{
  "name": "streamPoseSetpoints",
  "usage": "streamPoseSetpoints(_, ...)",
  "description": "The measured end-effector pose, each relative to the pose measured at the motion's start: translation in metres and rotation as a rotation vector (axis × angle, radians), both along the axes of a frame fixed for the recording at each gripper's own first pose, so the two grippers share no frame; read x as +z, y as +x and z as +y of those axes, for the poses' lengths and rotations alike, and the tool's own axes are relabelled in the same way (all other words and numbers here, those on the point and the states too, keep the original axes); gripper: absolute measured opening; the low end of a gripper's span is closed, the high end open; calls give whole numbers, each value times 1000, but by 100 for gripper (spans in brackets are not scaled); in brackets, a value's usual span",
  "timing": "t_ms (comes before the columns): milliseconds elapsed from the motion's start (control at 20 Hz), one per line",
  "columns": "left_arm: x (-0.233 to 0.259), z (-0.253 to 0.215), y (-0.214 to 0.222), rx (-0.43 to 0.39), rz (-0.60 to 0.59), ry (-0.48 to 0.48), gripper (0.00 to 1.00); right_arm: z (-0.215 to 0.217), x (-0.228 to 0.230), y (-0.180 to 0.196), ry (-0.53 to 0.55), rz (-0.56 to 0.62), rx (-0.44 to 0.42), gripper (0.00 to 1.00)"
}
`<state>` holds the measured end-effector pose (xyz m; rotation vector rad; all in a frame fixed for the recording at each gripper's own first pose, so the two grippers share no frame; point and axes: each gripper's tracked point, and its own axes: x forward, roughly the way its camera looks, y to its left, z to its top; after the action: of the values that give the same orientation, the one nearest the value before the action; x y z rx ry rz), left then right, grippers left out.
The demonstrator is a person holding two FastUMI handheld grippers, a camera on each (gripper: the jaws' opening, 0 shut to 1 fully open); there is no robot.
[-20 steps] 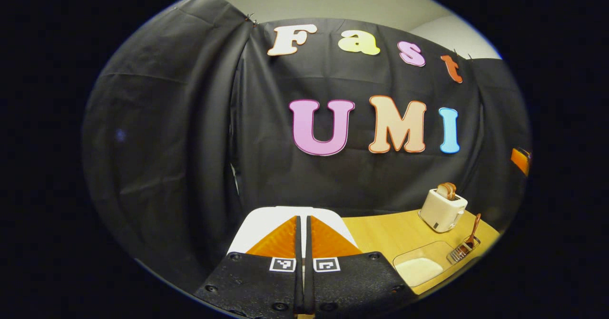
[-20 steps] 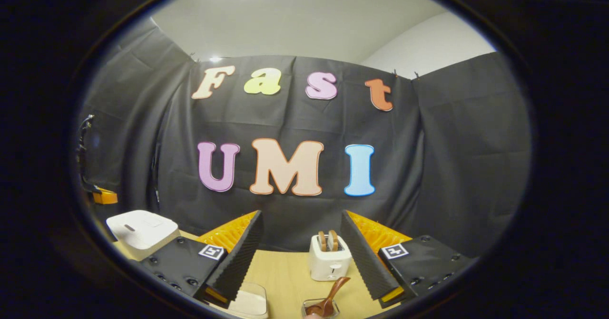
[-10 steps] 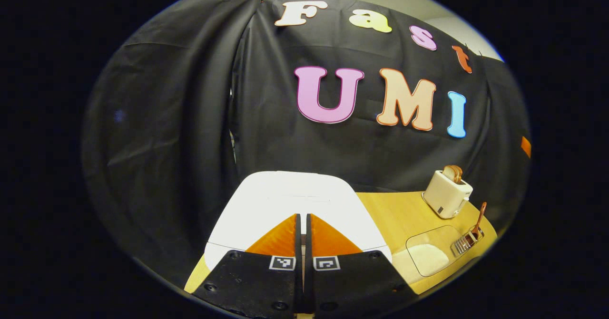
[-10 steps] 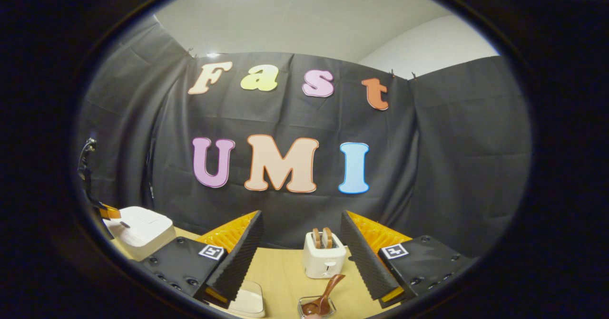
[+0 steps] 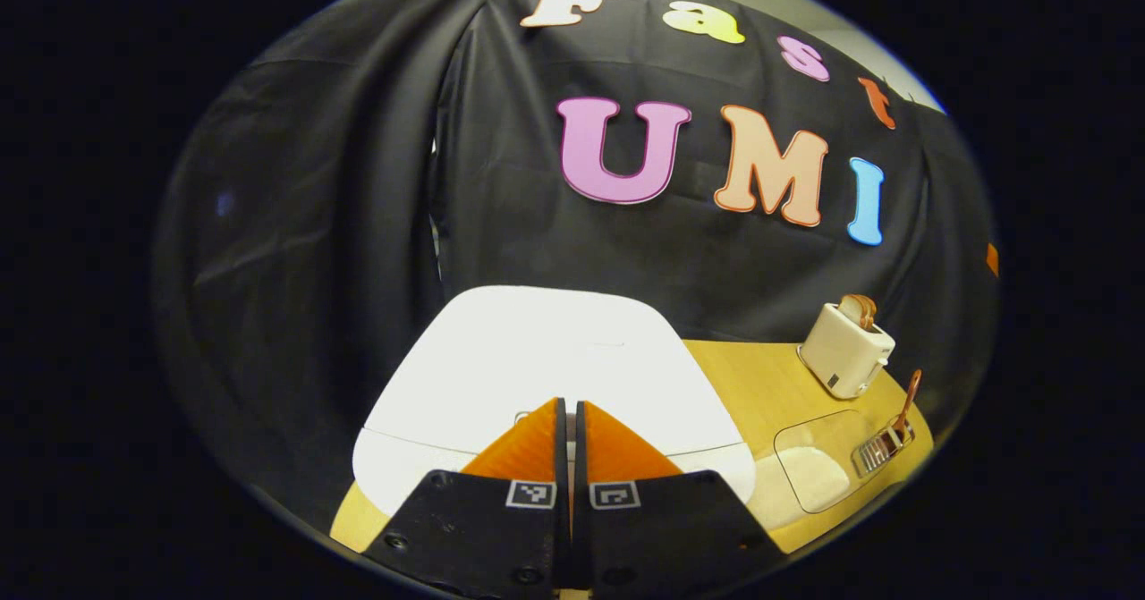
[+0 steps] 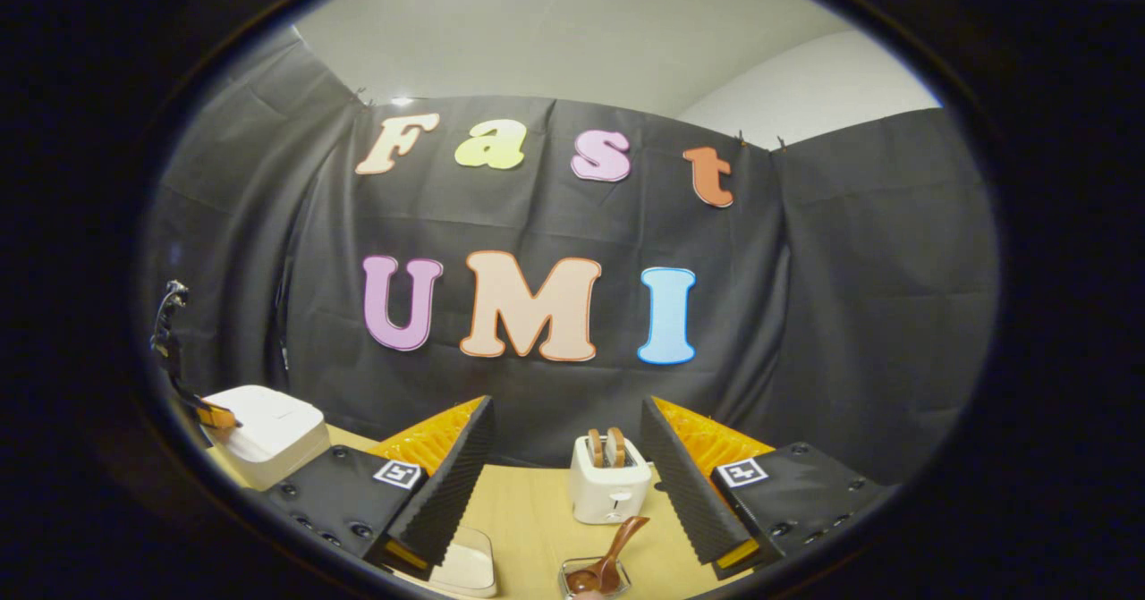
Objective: Close the left gripper, press the button to open the rice cooker; take a wooden spoon from the chopstick holder with the right hand, scoop a spoonful of rice and pour it into the rice cooker, then put the wooden spoon back into the chopstick holder.
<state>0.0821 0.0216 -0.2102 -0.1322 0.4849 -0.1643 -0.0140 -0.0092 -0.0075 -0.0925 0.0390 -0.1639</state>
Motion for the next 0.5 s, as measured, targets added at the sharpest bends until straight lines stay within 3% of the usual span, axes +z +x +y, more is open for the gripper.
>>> streamPoseSetpoints(150,-2,-2,2,22,-11,-48,0,0,1,1,-3,-6,9,100)
streamPoseSetpoints(300,6,-1,5,36,-32,-30,0,-5,6,2,-12,-14,11,100)
streamPoseSetpoints(500,55,-7,18,24,-172,26,0,-12,8,3,-4,-21,13,100)
